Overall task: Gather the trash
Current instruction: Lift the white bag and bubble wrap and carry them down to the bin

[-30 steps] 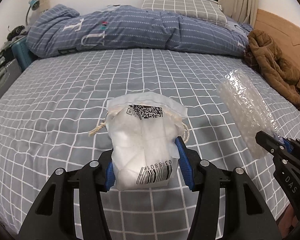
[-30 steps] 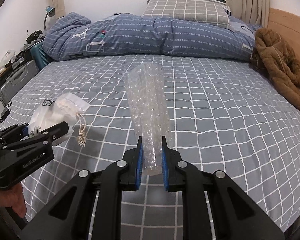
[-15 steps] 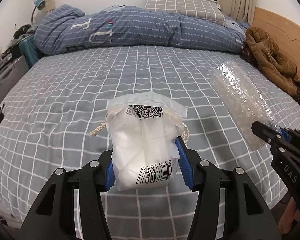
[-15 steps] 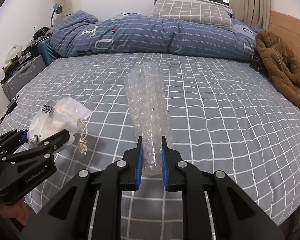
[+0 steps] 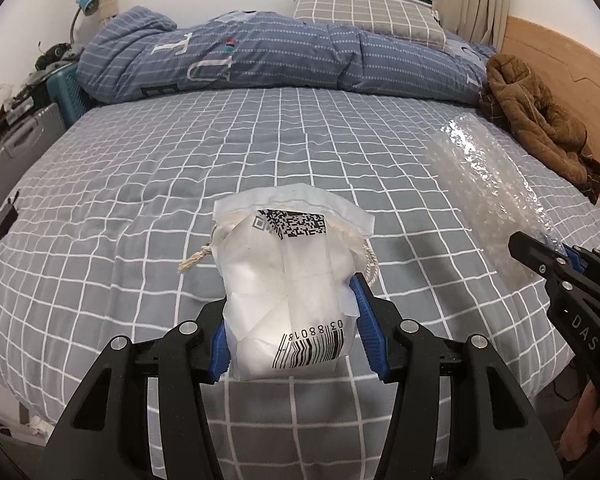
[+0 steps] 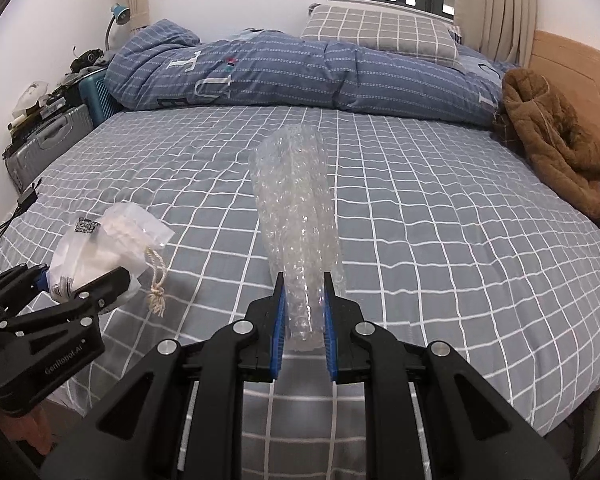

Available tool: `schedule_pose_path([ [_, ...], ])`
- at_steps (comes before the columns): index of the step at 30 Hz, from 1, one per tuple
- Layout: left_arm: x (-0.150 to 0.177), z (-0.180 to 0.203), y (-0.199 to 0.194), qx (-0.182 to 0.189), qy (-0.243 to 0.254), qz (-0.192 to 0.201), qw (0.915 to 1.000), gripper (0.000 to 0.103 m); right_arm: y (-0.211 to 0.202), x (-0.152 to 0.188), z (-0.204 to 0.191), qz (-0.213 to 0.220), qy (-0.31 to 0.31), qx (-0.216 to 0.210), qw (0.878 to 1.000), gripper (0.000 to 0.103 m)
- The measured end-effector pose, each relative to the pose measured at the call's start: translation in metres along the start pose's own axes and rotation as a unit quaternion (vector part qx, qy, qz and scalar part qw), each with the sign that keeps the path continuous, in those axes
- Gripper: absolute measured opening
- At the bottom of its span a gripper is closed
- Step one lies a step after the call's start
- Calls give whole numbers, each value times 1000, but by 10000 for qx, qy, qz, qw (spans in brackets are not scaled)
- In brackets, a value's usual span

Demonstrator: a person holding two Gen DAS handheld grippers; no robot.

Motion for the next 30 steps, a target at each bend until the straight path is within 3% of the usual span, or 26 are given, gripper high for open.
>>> schedule_pose_path([
  [30, 72, 1, -73, 48, -276, 55, 9996, 52, -69, 64, -8, -93, -64, -111, 9999, 15],
])
Point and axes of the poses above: each gripper's, at about its wrist camera, not at the fingertips, and y roughly the way its jaws point, z to its right, x to its underside, the point moved 6 cm from there along y, roughly the way its jaws point, and after that the axes turned 11 degrees about x, right-handed, at the moved point
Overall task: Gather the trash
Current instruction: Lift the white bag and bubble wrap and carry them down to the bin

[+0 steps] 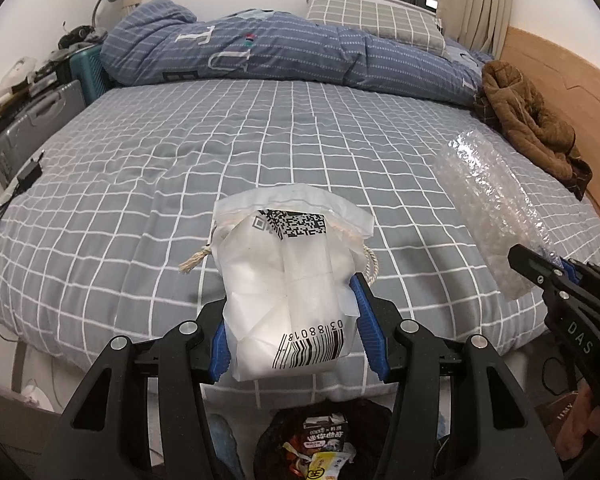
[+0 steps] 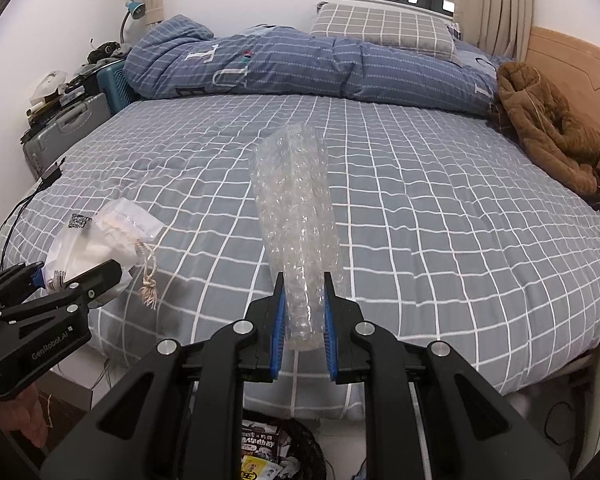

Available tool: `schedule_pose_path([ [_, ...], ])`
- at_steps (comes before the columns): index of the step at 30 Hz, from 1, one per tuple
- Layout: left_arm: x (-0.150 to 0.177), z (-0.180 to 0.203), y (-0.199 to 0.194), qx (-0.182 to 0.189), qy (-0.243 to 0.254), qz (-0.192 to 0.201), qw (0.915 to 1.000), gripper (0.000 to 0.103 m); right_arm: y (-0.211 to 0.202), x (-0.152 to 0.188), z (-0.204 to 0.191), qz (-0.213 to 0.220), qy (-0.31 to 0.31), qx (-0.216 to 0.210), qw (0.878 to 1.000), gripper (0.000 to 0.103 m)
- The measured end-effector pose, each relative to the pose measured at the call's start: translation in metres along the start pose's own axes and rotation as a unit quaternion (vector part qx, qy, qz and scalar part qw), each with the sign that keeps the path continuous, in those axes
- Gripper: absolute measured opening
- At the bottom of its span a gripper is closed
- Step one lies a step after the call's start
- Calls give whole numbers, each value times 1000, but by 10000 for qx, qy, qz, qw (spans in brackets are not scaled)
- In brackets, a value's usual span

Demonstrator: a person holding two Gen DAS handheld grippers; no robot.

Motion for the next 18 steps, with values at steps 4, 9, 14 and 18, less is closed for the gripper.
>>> schedule_pose_path([
  [4, 9, 2, -11, 21, -26, 20, 10000, 52, -8, 11, -4, -25, -21, -25, 10000, 15],
  [9, 26, 8, -21, 50, -27, -26, 10000, 52, -16, 25, -7, -83, -49, -55, 9999, 15],
  [14, 43, 11, -26, 37, -40, -107, 9999, 52, -25, 44, -12, -176, -81, -112, 9998, 15],
  [18, 55, 13, -31, 34, -33, -127, 9999, 52, -27, 58, -17, -266, -163, -148, 9994, 15],
])
Point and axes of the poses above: each gripper's, at about its wrist camera, not at the fingertips, and y roughly the way its jaws point, z to its right, x to its underside, the point moved 6 cm from there along y, roughly the way its jaws point, and after that the axes turned 11 degrees about x, right-handed, at the moved point
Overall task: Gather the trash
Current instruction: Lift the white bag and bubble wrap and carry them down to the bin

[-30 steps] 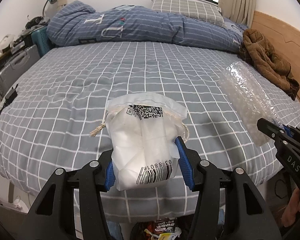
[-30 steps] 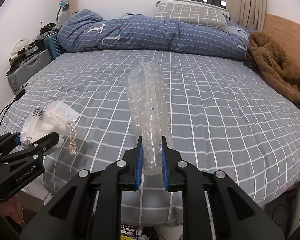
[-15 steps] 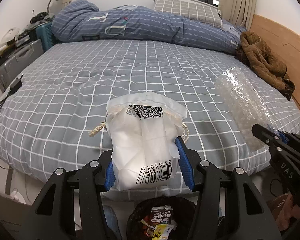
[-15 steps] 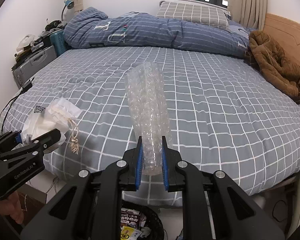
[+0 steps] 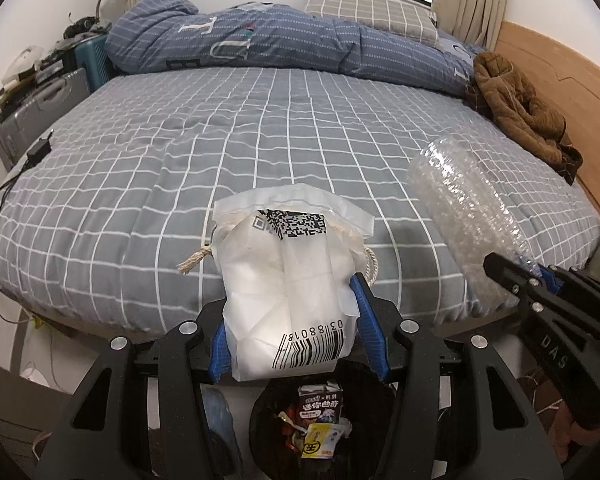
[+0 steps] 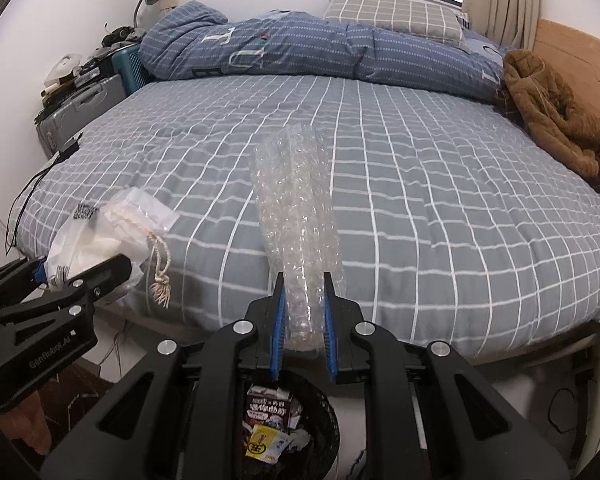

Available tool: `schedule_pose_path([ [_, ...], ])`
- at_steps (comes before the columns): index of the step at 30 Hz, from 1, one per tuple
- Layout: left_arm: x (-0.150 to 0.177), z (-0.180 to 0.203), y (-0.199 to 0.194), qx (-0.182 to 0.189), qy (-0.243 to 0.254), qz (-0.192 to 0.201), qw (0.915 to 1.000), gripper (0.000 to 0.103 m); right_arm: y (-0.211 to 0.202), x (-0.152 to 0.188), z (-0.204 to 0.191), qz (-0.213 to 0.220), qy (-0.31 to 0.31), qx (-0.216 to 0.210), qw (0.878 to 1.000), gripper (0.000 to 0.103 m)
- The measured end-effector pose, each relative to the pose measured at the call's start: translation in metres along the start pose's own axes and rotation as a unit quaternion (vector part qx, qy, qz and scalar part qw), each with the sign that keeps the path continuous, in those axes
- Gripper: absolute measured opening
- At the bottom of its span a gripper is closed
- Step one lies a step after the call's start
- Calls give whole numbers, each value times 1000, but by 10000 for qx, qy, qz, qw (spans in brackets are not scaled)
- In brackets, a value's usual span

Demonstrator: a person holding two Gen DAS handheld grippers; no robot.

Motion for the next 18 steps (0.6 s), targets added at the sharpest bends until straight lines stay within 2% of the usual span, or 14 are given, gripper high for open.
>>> schedule_pose_path([
  [18, 64, -5, -1, -124, -110, -526, 9985, 52, -5, 70, -7, -559, -160, -78, 9983, 15],
])
Point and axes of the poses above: each gripper's, at about its wrist camera, not at the fingertips, and y roughly the way its jaws point, z to its right, x to its underside, the point moved 6 cm from there along y, roughly the way its jaws point, and after that the axes turned 11 degrees about x, right-handed, at the moved point
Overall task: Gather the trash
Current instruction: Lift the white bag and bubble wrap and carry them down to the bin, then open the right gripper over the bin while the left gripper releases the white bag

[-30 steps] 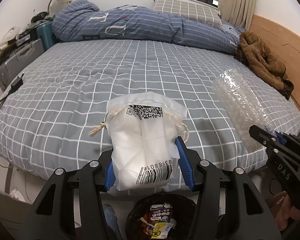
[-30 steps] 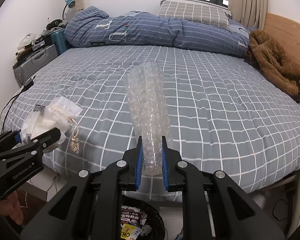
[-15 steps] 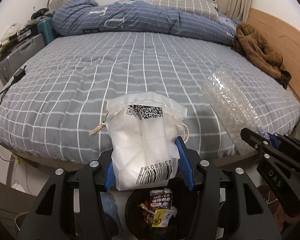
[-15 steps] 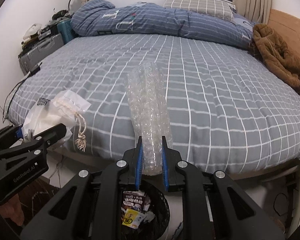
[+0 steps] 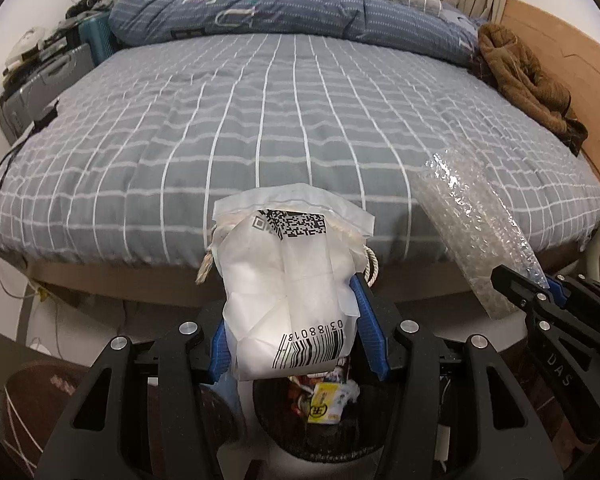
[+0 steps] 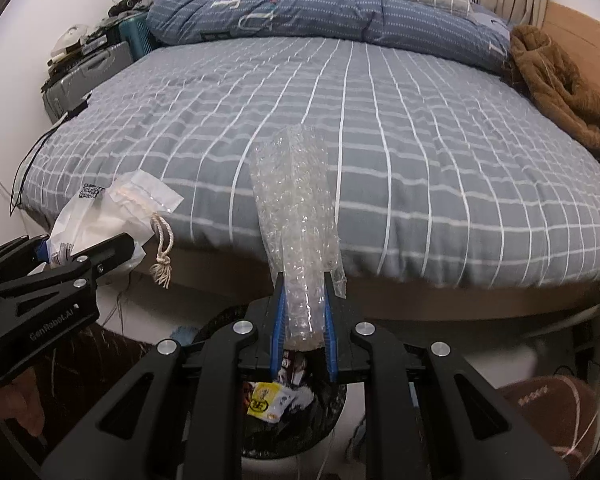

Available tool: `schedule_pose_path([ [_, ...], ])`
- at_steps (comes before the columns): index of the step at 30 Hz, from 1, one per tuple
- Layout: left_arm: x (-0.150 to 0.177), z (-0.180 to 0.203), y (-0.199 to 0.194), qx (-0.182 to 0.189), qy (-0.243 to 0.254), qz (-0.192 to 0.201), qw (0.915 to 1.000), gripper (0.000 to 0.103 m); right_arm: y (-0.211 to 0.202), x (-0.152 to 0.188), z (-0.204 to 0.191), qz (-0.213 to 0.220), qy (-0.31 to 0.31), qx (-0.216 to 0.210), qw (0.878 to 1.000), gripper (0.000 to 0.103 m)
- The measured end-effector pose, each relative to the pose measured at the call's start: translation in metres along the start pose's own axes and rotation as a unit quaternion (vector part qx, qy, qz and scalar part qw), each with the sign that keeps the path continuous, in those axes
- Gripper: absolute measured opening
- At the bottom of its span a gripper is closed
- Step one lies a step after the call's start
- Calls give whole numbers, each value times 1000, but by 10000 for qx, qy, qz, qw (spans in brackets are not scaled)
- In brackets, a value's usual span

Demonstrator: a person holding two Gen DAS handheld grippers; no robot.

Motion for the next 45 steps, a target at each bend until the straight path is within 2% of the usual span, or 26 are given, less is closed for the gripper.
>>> schedule_pose_path([
  [12, 50, -26, 38, 41, -386, -737, 9965, 52, 37, 50, -20, -790, -323, -191, 9962, 16],
  [22, 71, -42, 79, -64, -356, -1184, 9923, 52, 96, 89, -38, -1665, -657, -251, 9835, 16],
  [28, 84, -56, 87, -24, -503, -1298, 9903, 52, 115, 97, -53, -1914, -814, -335, 9776, 17],
  [32, 90, -73, 84, -56, -623, -1308, 9894, 52, 120, 98, -62, -1913, -900, -340, 9768, 20],
  [37, 98, -80, 85, -83, -688, -1385, 9879, 52, 121, 99, -63, -1803, -918, -288, 9789, 32],
  [39, 97, -76, 87, -54, -657, -1387, 9881, 52, 121, 95, -61, -1684, -898, -217, 9814, 43],
  [42, 95, -67, 91, 13, -558, -1402, 9885, 52, 114, 84, -45, -1440, -688, -122, 9871, 56],
  [45, 94, -52, 96, 118, -392, -1430, 9889, 52, 104, 73, -26, -1190, -488, 13, 9917, 63],
])
Point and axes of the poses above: each gripper's, at about its wrist camera, not at the fingertips, and y roughly the way its jaws point, z to its right, x to its underside, the point moved 6 cm from there along y, roughly the way its jaws point, and after that the axes turned 11 degrees about x, right-handed, at the moved point
